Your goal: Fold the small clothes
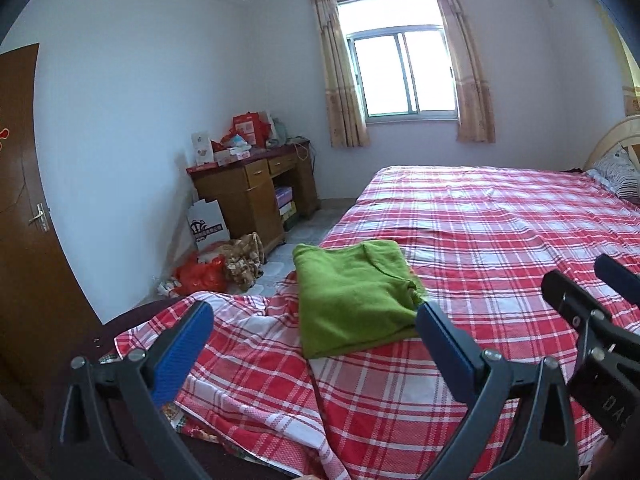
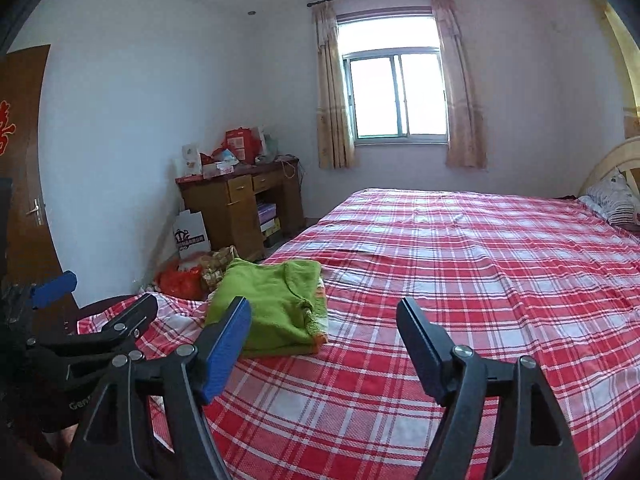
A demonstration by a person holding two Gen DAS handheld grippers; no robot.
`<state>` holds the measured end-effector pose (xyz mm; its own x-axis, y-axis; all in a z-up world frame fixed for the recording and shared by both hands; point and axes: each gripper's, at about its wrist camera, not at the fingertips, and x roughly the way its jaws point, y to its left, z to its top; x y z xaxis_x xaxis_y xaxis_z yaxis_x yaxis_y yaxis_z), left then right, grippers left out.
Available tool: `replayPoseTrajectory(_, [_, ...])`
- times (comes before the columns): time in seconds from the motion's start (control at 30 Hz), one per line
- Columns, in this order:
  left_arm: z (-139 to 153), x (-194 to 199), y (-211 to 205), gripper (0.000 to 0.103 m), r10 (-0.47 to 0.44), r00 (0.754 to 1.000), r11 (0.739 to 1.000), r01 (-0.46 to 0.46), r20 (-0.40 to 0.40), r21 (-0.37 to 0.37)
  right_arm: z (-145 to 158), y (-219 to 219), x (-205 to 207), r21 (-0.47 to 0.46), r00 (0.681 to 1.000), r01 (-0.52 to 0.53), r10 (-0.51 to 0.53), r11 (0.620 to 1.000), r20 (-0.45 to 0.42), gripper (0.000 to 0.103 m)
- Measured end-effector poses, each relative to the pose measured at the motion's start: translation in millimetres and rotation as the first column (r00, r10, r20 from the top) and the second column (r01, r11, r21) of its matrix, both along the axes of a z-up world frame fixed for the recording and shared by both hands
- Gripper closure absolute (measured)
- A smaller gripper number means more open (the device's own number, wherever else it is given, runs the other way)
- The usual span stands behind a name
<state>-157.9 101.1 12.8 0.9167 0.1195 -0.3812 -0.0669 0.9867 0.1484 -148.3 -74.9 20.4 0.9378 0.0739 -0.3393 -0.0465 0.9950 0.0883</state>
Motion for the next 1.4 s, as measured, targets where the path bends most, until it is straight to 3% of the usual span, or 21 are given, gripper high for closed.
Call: replayPoseTrajectory(1.4, [1.6, 2.7, 4.1, 0.000, 0.005, 1.000, 1.000, -0.005, -0.001, -0.007, 0.2, -6.6, -1.7, 0.010, 1.000, 0.024, -0.024, 1.000, 0.000, 0.027])
